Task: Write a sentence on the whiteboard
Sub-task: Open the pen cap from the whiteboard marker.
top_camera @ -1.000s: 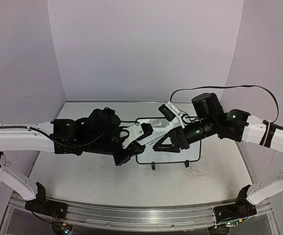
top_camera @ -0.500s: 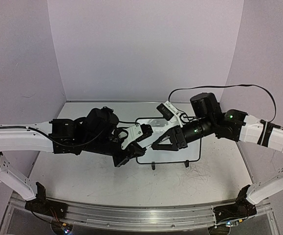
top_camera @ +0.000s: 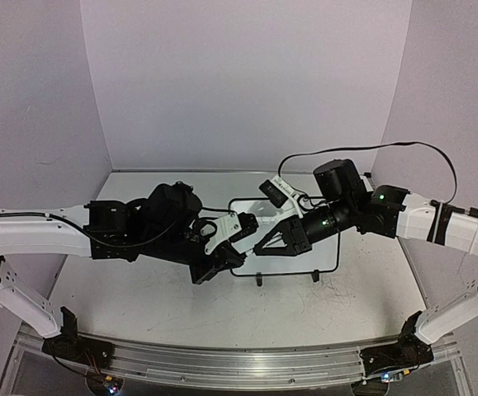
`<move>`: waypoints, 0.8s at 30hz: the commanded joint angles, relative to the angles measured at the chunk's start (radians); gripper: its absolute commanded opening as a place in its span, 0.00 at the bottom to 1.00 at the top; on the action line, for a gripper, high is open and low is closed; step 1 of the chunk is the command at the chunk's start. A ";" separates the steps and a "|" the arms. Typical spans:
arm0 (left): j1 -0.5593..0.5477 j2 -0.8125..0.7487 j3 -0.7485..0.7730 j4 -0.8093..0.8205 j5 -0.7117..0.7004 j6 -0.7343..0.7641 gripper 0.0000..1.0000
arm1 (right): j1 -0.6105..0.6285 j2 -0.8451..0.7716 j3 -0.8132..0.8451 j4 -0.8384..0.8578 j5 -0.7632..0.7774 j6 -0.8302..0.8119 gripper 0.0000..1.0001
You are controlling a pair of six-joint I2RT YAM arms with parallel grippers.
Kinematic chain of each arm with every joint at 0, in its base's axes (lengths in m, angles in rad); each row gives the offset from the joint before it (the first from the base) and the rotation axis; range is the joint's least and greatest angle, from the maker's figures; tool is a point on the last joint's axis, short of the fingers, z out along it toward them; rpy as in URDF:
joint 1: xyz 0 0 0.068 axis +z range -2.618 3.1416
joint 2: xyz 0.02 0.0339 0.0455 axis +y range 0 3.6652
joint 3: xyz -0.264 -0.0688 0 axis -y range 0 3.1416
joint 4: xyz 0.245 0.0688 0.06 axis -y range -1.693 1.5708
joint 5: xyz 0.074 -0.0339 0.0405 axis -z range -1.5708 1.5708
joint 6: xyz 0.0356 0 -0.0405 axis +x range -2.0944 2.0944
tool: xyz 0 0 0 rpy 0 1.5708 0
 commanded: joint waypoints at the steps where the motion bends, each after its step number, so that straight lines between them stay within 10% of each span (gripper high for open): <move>1: -0.001 0.006 0.003 0.051 0.029 -0.005 0.00 | 0.004 0.026 0.040 0.025 -0.023 -0.017 0.22; 24: 0.000 0.019 -0.019 0.051 -0.027 -0.013 0.00 | -0.011 -0.058 -0.001 0.049 0.064 0.002 0.00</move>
